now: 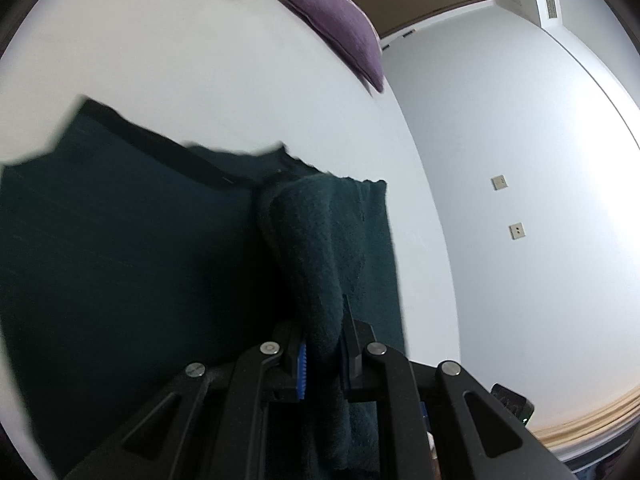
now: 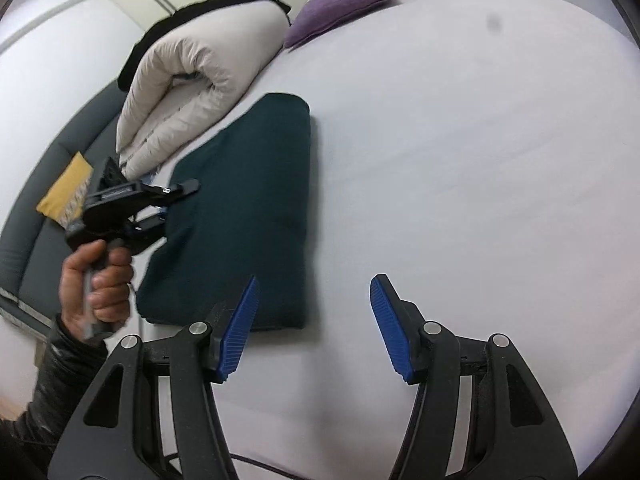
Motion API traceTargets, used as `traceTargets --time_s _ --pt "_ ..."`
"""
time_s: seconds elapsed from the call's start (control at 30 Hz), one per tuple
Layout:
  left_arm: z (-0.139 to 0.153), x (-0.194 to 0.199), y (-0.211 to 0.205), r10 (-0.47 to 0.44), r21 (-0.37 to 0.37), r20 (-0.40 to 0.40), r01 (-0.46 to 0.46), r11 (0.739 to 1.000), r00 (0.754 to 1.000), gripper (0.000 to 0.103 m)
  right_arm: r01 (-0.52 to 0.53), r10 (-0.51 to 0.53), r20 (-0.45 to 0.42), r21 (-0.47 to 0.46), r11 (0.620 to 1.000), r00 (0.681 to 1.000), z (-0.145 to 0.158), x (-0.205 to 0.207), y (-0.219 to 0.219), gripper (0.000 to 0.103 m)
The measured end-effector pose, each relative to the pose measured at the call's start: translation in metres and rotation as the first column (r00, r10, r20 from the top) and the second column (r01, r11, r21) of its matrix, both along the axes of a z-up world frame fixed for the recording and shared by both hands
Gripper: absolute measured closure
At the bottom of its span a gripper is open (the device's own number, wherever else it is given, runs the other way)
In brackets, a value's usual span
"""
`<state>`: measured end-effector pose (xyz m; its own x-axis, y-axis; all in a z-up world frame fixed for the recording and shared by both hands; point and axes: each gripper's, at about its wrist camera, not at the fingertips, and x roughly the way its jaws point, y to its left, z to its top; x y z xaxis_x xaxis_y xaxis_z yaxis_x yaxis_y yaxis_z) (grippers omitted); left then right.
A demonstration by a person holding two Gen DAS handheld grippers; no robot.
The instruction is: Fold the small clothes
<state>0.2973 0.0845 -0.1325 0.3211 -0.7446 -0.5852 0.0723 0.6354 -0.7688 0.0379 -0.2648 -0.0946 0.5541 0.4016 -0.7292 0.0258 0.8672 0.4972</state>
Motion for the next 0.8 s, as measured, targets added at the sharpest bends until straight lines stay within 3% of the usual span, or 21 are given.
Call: traceTargets --time_s 0.2,0.33,0.53,0.8 --pt "-0.001 0.003 0.061 0.065 0.057 0.005 -0.065 0.996 0.998 0.090 -0.129 0.134 0.053 -0.085 0.988 0.990 0.006 0.023 0.060 0.046" --pt "-0.014 0.004 0.093 0.098 0.047 -0.030 -0.096 0.994 0.995 0.090 -0.204 0.214 0.065 -0.133 0.970 0.975 0.006 0.040 0.094 0.046" --pt "-0.022 0.000 0.097 0.107 0.043 -0.020 -0.106 0.993 0.994 0.090 -0.262 0.271 0.029 -0.182 0.948 0.962 -0.008 0.051 0.133 0.046" --pt "-0.007 -0.003 0.109 0.124 0.056 0.004 -0.124 0.991 0.992 0.090 -0.282 0.287 0.009 -0.162 0.946 0.958 -0.018 0.048 0.149 0.046"
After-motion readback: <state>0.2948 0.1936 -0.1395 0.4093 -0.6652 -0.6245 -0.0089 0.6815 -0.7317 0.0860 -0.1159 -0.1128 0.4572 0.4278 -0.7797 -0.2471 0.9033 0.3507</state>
